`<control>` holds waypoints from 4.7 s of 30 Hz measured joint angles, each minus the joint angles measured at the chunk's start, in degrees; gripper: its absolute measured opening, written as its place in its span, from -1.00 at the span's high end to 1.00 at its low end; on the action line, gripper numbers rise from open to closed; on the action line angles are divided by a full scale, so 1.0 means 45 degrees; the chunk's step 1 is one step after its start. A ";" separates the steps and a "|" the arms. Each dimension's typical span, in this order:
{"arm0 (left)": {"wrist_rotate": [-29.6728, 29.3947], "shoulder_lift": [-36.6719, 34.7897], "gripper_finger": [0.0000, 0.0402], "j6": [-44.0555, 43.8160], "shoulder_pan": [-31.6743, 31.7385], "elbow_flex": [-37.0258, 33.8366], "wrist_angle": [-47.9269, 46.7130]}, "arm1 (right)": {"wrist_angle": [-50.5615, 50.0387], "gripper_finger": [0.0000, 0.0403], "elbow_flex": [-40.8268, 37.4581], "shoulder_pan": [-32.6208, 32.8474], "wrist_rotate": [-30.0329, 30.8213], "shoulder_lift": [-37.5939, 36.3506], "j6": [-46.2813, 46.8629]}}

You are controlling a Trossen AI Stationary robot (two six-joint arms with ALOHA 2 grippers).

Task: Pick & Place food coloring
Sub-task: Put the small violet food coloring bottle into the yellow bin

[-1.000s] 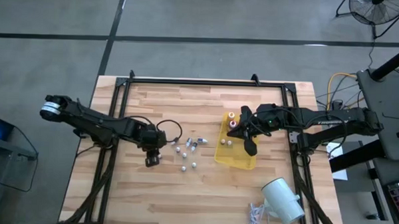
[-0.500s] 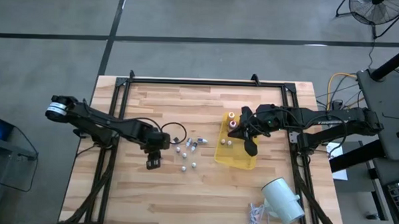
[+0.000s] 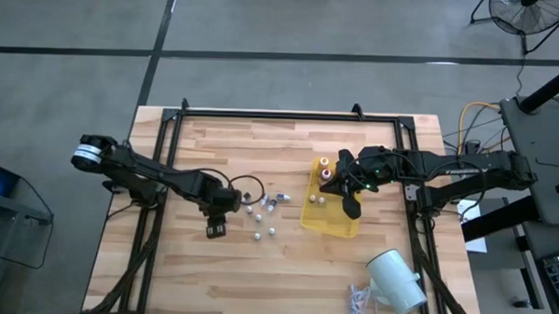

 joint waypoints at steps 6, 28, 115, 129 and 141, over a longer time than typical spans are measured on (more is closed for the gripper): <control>-0.0009 0.0287 0.47 0.0009 0.0044 0.0009 0.0002 | -0.0007 0.96 0.0000 0.0000 0.0000 0.0000 0.0029; -0.0048 0.0260 0.66 0.0111 0.0551 0.0019 0.0000 | -0.0002 0.96 -0.0004 0.0000 0.0000 0.0000 0.0000; 0.1109 0.7536 0.84 0.5182 0.2655 1.5324 -0.3549 | -0.3936 0.96 0.1180 0.0000 0.2647 -0.3954 -0.0393; 0.1365 0.7901 0.84 0.5138 0.2559 1.5319 -0.2277 | -0.3939 0.96 0.1841 -0.0005 0.3442 -0.4691 -0.0308; 0.1357 0.8898 0.84 0.5360 0.2485 1.5318 -0.1478 | -0.4558 0.96 0.1831 0.0000 0.4433 -0.4782 0.0412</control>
